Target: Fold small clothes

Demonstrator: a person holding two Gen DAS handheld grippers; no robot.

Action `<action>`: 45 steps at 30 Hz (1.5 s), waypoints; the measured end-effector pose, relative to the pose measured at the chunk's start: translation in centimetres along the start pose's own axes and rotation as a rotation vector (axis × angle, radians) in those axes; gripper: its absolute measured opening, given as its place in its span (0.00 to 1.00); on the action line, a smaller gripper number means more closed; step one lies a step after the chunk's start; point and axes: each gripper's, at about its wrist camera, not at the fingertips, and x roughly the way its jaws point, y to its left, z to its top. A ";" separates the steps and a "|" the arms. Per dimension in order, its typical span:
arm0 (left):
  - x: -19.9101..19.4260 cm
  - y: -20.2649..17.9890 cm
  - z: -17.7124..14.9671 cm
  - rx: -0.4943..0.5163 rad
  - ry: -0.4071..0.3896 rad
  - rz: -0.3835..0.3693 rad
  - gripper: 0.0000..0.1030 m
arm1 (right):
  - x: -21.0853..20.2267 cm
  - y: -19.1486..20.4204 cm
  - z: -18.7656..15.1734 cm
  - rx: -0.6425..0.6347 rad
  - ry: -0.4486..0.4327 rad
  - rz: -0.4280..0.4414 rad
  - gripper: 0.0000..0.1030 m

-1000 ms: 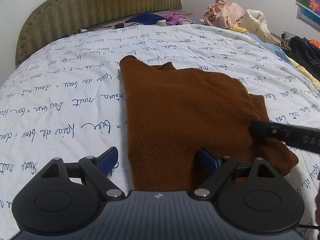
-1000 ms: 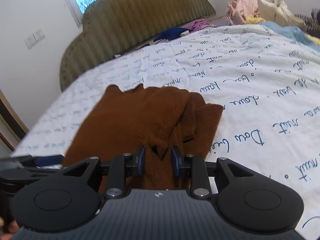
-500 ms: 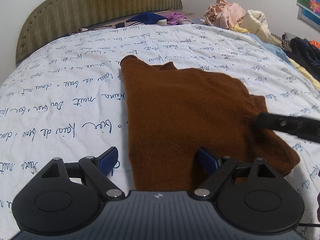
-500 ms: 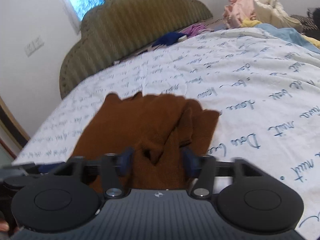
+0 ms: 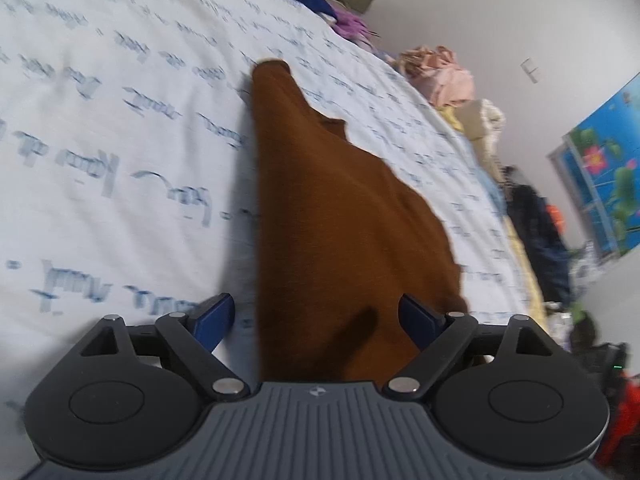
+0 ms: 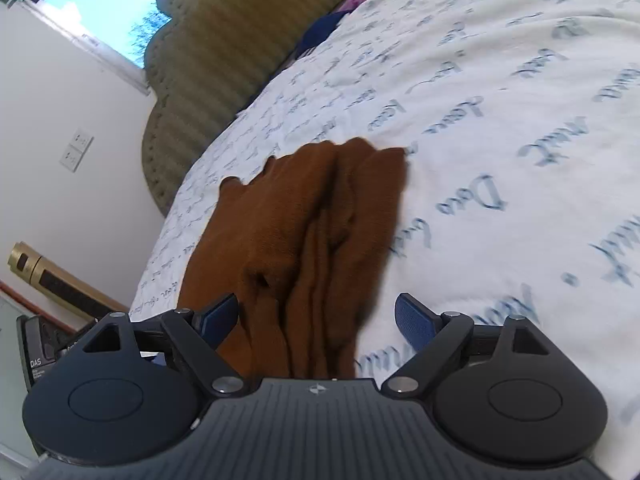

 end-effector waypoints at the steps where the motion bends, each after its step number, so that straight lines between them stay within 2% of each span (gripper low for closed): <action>1: 0.4 0.1 0.1 -0.018 0.013 -0.036 0.87 | 0.5 0.2 0.2 0.002 0.005 0.015 0.83; 3: 1.3 0.5 0.2 -0.059 0.038 -0.099 0.87 | 1.7 0.5 0.8 0.019 0.013 0.053 0.82; 6: 1.8 0.3 -0.1 -0.065 0.027 -0.124 0.88 | 3.3 0.4 1.4 0.055 -0.001 0.086 0.81; 9: 1.6 0.4 -0.4 -0.045 0.019 -0.137 0.86 | 4.6 0.3 2.1 0.083 -0.016 0.092 0.71; 10: 1.6 0.4 -0.5 -0.039 0.017 -0.134 0.82 | 5.0 0.2 2.3 0.088 -0.013 0.086 0.63; 11: 1.6 0.4 -0.5 -0.030 0.019 -0.117 0.68 | 5.3 0.2 2.4 0.090 -0.009 0.075 0.52; 12: 1.6 0.4 -0.5 -0.016 0.026 -0.090 0.46 | 5.7 0.2 2.4 0.095 -0.004 0.071 0.48; 13: 1.7 0.6 -0.4 -0.006 0.040 -0.067 0.38 | 5.8 0.0 2.4 0.107 -0.004 0.075 0.42; 15: 1.7 0.9 -0.5 -0.023 0.043 -0.061 0.24 | 6.0 -0.1 2.2 0.140 -0.003 0.100 0.37; 17: 1.0 0.6 -0.5 -0.011 0.018 -0.038 0.20 | 5.9 0.0 2.0 0.175 -0.002 0.129 0.35; 20: -0.9 -0.2 -0.7 0.037 -0.039 0.001 0.19 | 5.6 0.5 1.8 0.190 0.007 0.189 0.34; 22: -1.4 -0.4 -0.8 0.059 -0.039 0.020 0.19 | 5.8 1.2 1.6 0.146 0.017 0.132 0.35; 24: -1.3 -0.5 -1.1 0.076 -0.011 0.046 0.19 | 5.9 1.3 1.4 0.121 0.015 0.076 0.42; 27: -1.9 -0.5 -1.7 0.083 -0.005 0.060 0.23 | 4.7 1.4 0.9 0.118 0.004 0.084 0.51; 29: -2.4 -0.3 -2.0 0.069 -0.005 0.048 0.28 | 3.5 1.8 0.4 0.085 0.008 0.079 0.63; 31: -3.0 0.1 -2.4 0.053 -0.002 0.041 0.29 | 2.4 2.2 -0.4 0.036 0.030 0.065 0.66; 35: -3.9 0.3 -3.4 0.057 -0.014 0.053 0.30 | 0.4 2.7 -2.7 -0.051 0.071 0.051 0.66; 37: -4.5 0.2 -4.0 0.073 -0.021 0.063 0.29 | -0.3 2.9 -3.8 -0.076 0.079 0.046 0.61; 38: -4.6 0.1 -4.2 0.084 -0.019 0.070 0.29 | -0.5 3.0 -4.1 -0.086 0.077 0.029 0.50; 41: -4.6 -0.4 -4.4 0.108 -0.016 0.100 0.19 | -0.7 2.7 -4.4 -0.082 0.072 0.008 0.27; 45: -5.0 -1.6 -5.2 0.164 -0.047 0.165 0.19 | -0.9 3.6 -4.9 -0.127 0.049 -0.039 0.26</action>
